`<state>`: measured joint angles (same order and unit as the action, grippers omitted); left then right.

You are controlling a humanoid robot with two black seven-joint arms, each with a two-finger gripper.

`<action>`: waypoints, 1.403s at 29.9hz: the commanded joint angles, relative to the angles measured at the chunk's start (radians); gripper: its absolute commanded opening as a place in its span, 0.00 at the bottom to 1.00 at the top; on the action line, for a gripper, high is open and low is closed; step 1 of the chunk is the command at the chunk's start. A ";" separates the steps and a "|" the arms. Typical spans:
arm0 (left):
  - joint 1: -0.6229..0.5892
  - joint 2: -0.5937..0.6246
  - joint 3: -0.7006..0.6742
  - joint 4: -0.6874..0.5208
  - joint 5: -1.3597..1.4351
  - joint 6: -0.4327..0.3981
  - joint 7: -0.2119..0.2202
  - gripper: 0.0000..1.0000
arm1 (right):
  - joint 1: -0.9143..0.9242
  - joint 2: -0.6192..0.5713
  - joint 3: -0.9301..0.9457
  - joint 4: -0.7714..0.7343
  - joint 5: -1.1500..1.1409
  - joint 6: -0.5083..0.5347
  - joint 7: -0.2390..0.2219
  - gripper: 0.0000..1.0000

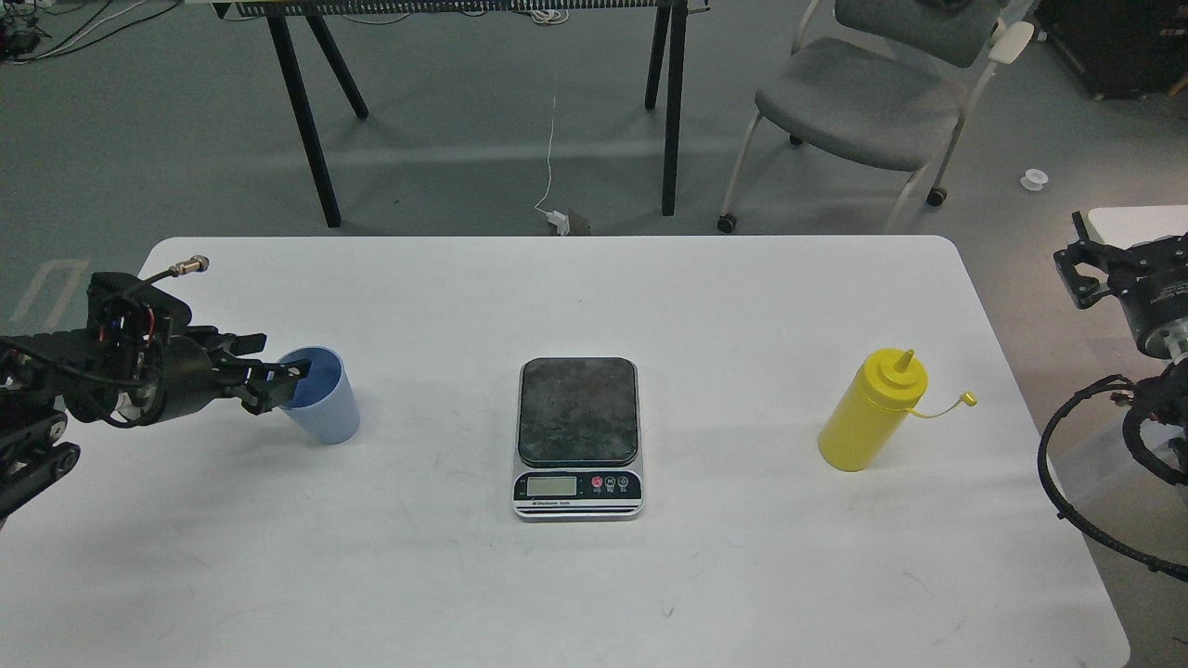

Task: Pour seasoning into cup on scale with both arms
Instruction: 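Close the left gripper around the light blue cup, then carry the cup with the left gripper and lower it onto the scale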

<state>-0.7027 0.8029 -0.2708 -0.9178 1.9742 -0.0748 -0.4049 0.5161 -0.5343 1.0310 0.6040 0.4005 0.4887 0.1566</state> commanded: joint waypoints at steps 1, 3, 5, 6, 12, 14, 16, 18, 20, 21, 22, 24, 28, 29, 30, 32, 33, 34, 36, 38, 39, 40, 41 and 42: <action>0.003 -0.007 0.007 0.007 -0.002 0.010 -0.015 0.42 | -0.004 0.000 0.000 0.000 0.000 0.000 0.000 1.00; 0.003 -0.007 0.007 0.010 -0.003 0.010 -0.022 0.31 | -0.007 0.000 0.000 0.000 0.000 0.000 0.000 1.00; 0.003 -0.008 0.005 0.010 -0.003 0.009 -0.023 0.24 | -0.007 0.000 0.000 0.000 0.000 0.000 0.000 1.00; 0.003 -0.007 0.007 0.010 -0.003 0.006 -0.022 0.18 | -0.007 0.000 0.000 0.000 0.000 0.000 0.000 1.00; 0.003 -0.007 0.007 0.010 -0.023 0.006 -0.025 0.06 | -0.018 0.000 0.000 -0.001 0.000 0.000 0.000 1.00; 0.002 -0.005 0.007 0.010 -0.041 0.006 -0.025 0.03 | -0.021 0.000 0.000 -0.001 0.000 0.000 0.000 1.00; 0.000 -0.005 0.005 0.008 -0.055 0.006 -0.025 0.01 | -0.024 0.000 0.000 -0.001 0.000 0.000 0.000 1.00; -0.006 -0.007 0.005 0.004 -0.060 0.004 -0.026 0.00 | -0.028 -0.001 0.000 -0.001 0.000 0.000 0.000 1.00; -0.014 -0.005 0.002 -0.006 -0.061 0.003 -0.026 0.00 | -0.031 -0.003 0.000 -0.001 0.000 0.000 0.000 1.00; -0.021 -0.007 0.001 -0.013 -0.063 0.001 -0.028 0.00 | -0.031 -0.003 0.001 -0.001 0.000 0.000 0.000 1.00; -0.041 -0.005 0.002 -0.039 -0.066 -0.003 -0.028 0.00 | -0.034 -0.007 0.001 -0.001 0.000 0.000 0.000 1.00; -0.073 -0.005 0.002 -0.102 -0.066 -0.029 -0.026 0.00 | -0.041 -0.018 0.001 0.000 0.000 0.000 0.000 1.00; -0.153 -0.011 -0.001 -0.240 -0.066 -0.178 -0.014 0.00 | -0.050 -0.024 0.003 0.000 0.000 0.000 0.000 1.00; -0.182 -0.022 -0.001 -0.271 -0.066 -0.216 -0.011 0.00 | -0.054 -0.030 0.009 0.000 0.001 0.000 0.000 1.00; -0.207 -0.042 -0.001 -0.291 -0.066 -0.244 -0.008 0.00 | -0.059 -0.036 0.018 0.002 0.001 0.000 0.000 1.00; -0.254 -0.112 0.001 -0.306 -0.064 -0.293 0.012 0.00 | -0.067 -0.044 0.032 0.002 0.001 0.000 0.000 1.00; -0.277 -0.158 0.001 -0.306 -0.064 -0.313 0.027 0.00 | -0.071 -0.047 0.037 0.002 0.001 0.000 0.000 1.00; -0.297 -0.198 0.002 -0.306 -0.064 -0.328 0.044 0.00 | -0.071 -0.052 0.037 0.002 0.000 0.000 0.000 1.00; -0.323 -0.255 0.004 -0.297 -0.063 -0.353 0.069 0.00 | -0.071 -0.059 0.038 0.002 0.001 0.000 0.000 1.00; -0.327 -0.295 0.005 -0.288 -0.060 -0.367 0.090 0.00 | -0.071 -0.059 0.038 0.002 0.000 0.000 0.000 1.00; -0.327 -0.322 0.010 -0.276 -0.058 -0.370 0.101 0.00 | -0.073 -0.059 0.038 0.002 0.001 0.000 0.000 1.00; -0.325 -0.349 0.019 -0.264 -0.058 -0.372 0.112 0.00 | -0.073 -0.059 0.038 0.002 0.001 0.000 0.000 1.00; -0.327 -0.378 0.031 -0.251 -0.058 -0.370 0.123 0.00 | -0.073 -0.061 0.038 0.002 0.001 0.000 0.000 1.00; -0.327 -0.399 0.042 -0.241 -0.058 -0.372 0.129 0.00 | -0.074 -0.061 0.038 0.002 0.000 0.000 0.000 1.00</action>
<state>-1.0270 0.4706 -0.2536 -1.1876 1.9150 -0.4424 -0.3000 0.4439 -0.5935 1.0691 0.6061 0.4016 0.4887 0.1565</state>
